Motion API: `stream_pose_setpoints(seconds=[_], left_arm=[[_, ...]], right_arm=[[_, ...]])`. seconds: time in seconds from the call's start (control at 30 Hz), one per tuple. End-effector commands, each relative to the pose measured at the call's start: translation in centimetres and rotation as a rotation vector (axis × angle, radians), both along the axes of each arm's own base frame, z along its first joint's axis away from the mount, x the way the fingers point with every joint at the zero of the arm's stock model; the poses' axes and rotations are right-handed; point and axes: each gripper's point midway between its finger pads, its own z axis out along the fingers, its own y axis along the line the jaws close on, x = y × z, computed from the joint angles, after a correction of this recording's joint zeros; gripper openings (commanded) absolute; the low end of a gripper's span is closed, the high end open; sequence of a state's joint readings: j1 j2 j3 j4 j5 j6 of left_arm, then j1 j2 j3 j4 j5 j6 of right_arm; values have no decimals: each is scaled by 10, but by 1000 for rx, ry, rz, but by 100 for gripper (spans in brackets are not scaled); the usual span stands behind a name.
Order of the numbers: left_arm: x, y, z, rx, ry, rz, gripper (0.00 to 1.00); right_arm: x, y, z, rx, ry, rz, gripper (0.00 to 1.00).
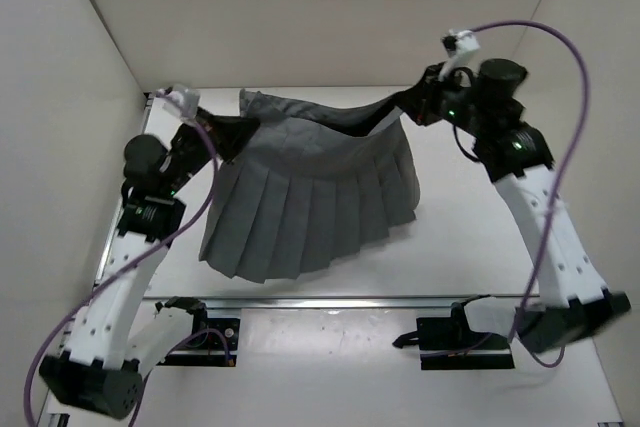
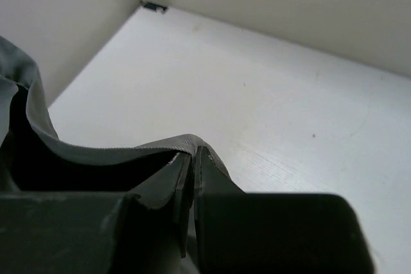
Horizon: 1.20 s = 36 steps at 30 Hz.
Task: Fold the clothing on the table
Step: Flatten the skirt out
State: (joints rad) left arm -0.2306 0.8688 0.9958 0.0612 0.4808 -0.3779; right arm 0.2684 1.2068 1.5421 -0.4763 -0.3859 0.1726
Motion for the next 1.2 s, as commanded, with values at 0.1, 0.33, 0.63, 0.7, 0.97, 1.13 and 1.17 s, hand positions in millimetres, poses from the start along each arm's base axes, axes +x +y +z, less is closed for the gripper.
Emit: stream_pose_setpoints(seconds=[0.1, 0.33, 0.63, 0.7, 0.97, 1.13, 1.17], left_arm=[[78, -12, -17, 30, 28, -31, 0], [120, 2, 65, -2, -64, -107, 0], [115, -12, -97, 19, 222, -68, 40], [103, -8, -187, 6, 449, -41, 57], [25, 4, -264, -206, 729, 32, 81], [2, 20, -274, -170, 812, 179, 68], [-1, 21, -278, -172, 826, 186, 67]], right_arm=[[60, 17, -1, -7, -2, 10, 0], [70, 11, 81, -87, -147, -56, 0], [81, 4, -94, -58, 174, -28, 0], [76, 11, -142, -18, 255, -16, 0], [0, 24, -287, -41, 511, -8, 0], [-41, 5, -323, -106, 651, -93, 0], [-43, 1, -327, -124, 660, -107, 0]])
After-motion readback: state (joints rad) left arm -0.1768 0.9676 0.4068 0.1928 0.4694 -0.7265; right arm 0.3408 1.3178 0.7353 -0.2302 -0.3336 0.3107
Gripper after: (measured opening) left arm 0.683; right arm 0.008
